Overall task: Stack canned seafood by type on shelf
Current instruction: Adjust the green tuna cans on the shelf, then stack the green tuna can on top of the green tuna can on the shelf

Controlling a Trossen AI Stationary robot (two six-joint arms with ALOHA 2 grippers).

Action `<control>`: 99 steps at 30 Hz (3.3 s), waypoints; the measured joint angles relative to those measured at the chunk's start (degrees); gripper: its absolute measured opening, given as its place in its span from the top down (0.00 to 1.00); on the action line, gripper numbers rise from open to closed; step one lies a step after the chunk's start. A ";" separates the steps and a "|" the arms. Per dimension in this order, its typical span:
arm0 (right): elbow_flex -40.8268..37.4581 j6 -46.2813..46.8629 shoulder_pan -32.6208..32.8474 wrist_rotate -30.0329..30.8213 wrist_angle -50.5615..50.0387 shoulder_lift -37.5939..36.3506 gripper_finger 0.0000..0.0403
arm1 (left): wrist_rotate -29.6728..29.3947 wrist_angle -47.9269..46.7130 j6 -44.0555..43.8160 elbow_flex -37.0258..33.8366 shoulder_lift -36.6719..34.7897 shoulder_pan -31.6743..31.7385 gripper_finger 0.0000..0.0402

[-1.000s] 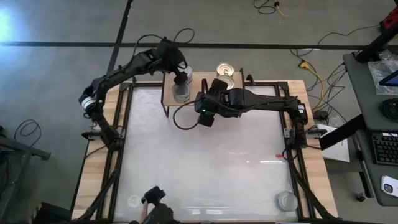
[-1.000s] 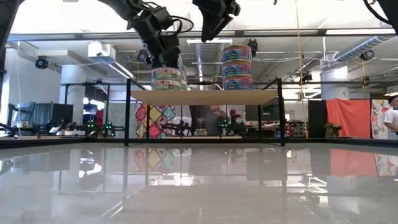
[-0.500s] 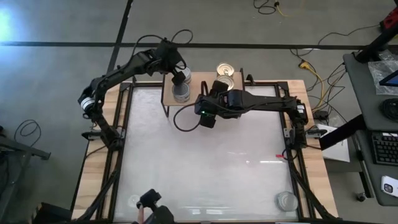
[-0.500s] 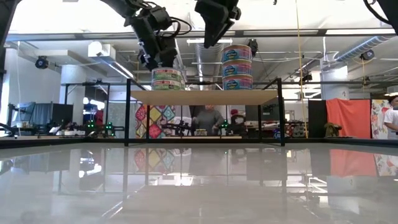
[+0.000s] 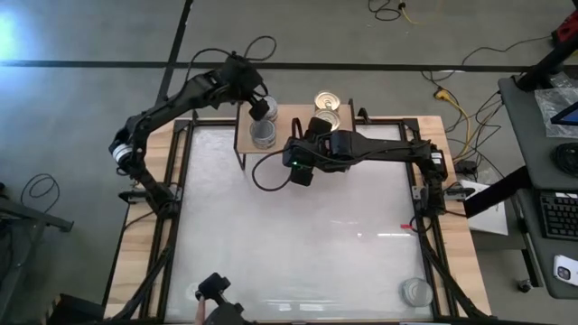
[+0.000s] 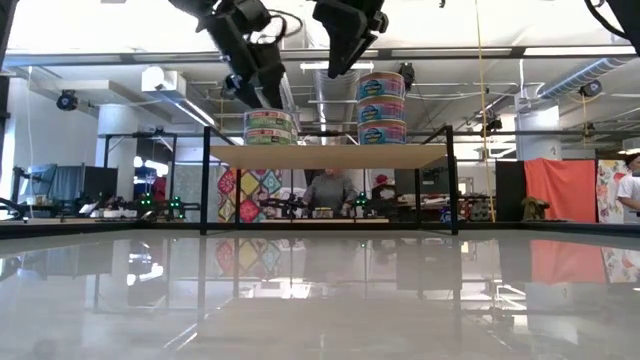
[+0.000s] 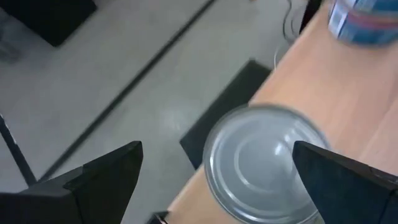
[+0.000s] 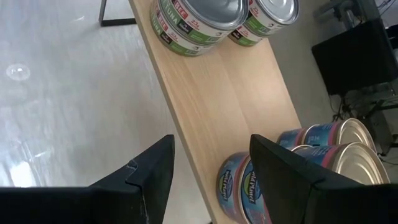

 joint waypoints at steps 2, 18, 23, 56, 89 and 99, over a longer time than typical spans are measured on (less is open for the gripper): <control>0.00 0.34 0.07 0.00 0.00 0.00 0.50 | -0.94 1.33 0.17 0.00 -0.74 0.41 0.01; -0.37 0.98 2.00 0.02 -0.04 0.00 0.50 | -3.14 6.54 -0.44 -6.67 -0.38 1.99 0.01; -0.37 1.29 2.14 0.01 -0.02 0.00 0.50 | -4.63 4.50 -1.30 -6.67 -1.92 1.88 0.01; -2.11 3.80 15.45 -2.26 -3.54 -2.54 0.50 | 6.35 37.06 -9.12 -45.68 -35.11 -40.44 0.01; -49.50 66.78 46.76 -53.30 -10.17 -7.17 0.50 | 4.63 71.68 -20.11 -47.45 -4.52 -63.57 0.01; -56.27 76.05 53.75 -66.58 -0.32 -7.23 0.50 | 0.04 72.05 -23.44 -43.71 1.61 -67.93 0.01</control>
